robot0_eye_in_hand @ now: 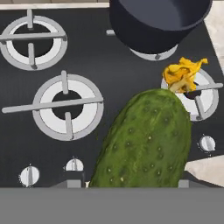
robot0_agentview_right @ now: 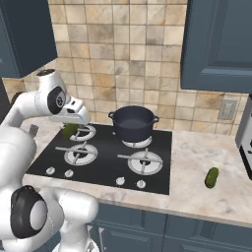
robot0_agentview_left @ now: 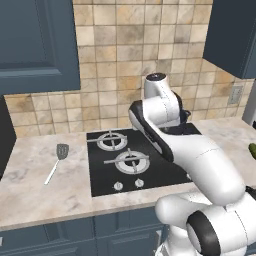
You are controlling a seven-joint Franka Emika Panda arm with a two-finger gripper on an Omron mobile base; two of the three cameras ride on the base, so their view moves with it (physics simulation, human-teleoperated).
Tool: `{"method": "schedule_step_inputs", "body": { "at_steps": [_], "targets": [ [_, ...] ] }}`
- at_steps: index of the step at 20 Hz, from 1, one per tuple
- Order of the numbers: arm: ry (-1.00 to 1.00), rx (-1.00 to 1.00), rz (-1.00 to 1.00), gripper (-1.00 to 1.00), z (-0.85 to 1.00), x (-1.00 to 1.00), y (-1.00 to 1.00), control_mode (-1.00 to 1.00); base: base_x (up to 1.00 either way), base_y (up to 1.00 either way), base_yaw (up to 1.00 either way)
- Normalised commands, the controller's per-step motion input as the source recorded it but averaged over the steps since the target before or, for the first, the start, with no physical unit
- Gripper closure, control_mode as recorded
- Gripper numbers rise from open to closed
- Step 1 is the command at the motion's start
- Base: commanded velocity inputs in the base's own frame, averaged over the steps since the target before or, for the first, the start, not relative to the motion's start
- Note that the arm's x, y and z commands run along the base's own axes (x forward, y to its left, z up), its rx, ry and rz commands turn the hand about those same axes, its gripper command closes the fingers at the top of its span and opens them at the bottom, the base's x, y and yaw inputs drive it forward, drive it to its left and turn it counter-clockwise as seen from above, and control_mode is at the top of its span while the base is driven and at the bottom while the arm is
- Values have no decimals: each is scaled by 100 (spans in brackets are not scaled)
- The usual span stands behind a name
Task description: Put the cucumber and cucumber in the pot. Retrieve the spatula and lightly stir the vegetables in the pot.
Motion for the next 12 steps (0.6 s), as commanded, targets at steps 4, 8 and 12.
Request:
{"method": "schedule_step_inputs", "body": {
  "at_steps": [4, 8, 12],
  "targets": [
    [2, 6, -11, 100, 7, 45, -74, -100, 0, 0, 0],
    [4, 7, -11, 100, 9, 62, -60, -100, 0, 0, 0],
    [0, 11, -8, 100, 2, 85, -38, -100, 0, 0, 0]
  ]
}}
